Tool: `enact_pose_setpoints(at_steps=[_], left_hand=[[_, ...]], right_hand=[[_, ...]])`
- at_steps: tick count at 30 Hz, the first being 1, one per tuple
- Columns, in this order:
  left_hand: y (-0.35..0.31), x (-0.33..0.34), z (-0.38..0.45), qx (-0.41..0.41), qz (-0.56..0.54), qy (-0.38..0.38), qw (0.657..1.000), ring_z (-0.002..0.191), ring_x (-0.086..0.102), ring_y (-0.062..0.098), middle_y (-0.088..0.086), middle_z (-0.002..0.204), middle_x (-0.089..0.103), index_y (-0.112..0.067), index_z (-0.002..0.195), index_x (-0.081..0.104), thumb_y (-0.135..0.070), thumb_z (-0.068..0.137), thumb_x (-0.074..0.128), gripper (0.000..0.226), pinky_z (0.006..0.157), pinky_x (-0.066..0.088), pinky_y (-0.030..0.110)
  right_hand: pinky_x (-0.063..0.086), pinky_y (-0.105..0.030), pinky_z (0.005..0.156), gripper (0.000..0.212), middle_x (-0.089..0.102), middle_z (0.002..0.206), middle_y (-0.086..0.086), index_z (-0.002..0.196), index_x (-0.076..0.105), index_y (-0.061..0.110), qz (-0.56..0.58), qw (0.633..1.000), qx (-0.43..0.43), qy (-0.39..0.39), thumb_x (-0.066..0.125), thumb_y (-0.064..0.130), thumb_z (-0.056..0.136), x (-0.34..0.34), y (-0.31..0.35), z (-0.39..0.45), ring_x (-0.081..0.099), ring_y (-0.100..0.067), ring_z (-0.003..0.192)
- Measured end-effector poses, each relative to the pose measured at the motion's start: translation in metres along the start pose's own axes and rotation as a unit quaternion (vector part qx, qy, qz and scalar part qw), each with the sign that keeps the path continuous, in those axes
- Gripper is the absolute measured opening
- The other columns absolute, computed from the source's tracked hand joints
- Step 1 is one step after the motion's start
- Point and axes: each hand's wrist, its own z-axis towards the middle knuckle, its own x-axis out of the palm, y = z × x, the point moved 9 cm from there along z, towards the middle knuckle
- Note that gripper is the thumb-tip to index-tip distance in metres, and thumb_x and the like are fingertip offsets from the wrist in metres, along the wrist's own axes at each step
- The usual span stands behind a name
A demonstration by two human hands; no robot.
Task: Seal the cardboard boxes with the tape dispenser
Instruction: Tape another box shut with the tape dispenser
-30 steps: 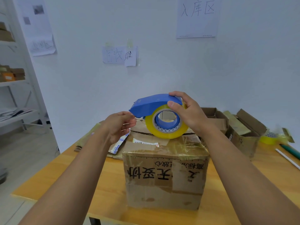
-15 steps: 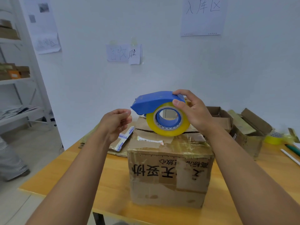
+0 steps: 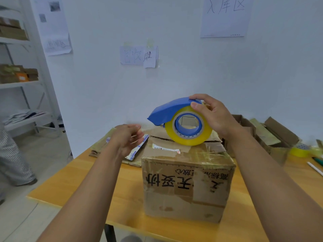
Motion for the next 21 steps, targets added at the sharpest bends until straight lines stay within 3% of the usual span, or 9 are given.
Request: enact_pose_setpoints(at_steps=[3,6,17,21], left_hand=[[0.018,0.003,0.000,-0.040,-0.009,0.026,0.999,0.078,0.067,0.017,0.002,0.071,0.063,-0.009,0.103,0.065,-0.011,0.097,0.061,0.007,0.062,0.055,0.025],[0.025,0.003,0.000,-0.055,0.003,0.043,0.998,0.070,0.068,0.011,-0.002,0.066,0.065,-0.012,0.110,0.064,-0.014,0.096,0.062,0.014,0.055,0.054,0.021],[0.039,-0.001,0.002,-0.107,-0.035,0.069,0.991,0.053,0.065,0.008,0.001,0.063,0.066,-0.009,0.098,0.069,-0.011,0.092,0.067,0.007,0.048,0.054,0.019],[0.047,0.002,0.006,-0.130,-0.043,0.095,0.986,0.044,0.054,0.001,-0.001,0.064,0.066,-0.011,0.091,0.069,-0.012,0.088,0.069,0.003,0.040,0.045,0.014]], right_hand=[[0.051,-0.029,0.096,0.018,0.066,0.111,0.021,0.114,0.065,0.046,0.000,1.000,0.018,-0.002,0.054,0.043,0.100,0.003,-0.007,-0.002,0.063,-0.003,0.105],[0.050,-0.030,0.099,0.020,0.065,0.116,0.022,0.117,0.064,0.047,-0.007,1.000,0.021,0.006,0.052,0.047,0.100,0.007,-0.005,-0.002,0.061,-0.002,0.110],[0.050,-0.028,0.083,0.023,0.068,0.106,0.023,0.113,0.068,0.047,-0.033,0.999,0.010,0.007,0.058,0.055,0.093,0.009,0.005,0.008,0.064,-0.002,0.097],[0.050,-0.027,0.081,0.018,0.069,0.101,0.024,0.110,0.069,0.049,-0.023,0.999,0.020,-0.016,0.059,0.048,0.096,0.007,-0.002,0.004,0.064,0.001,0.091]])
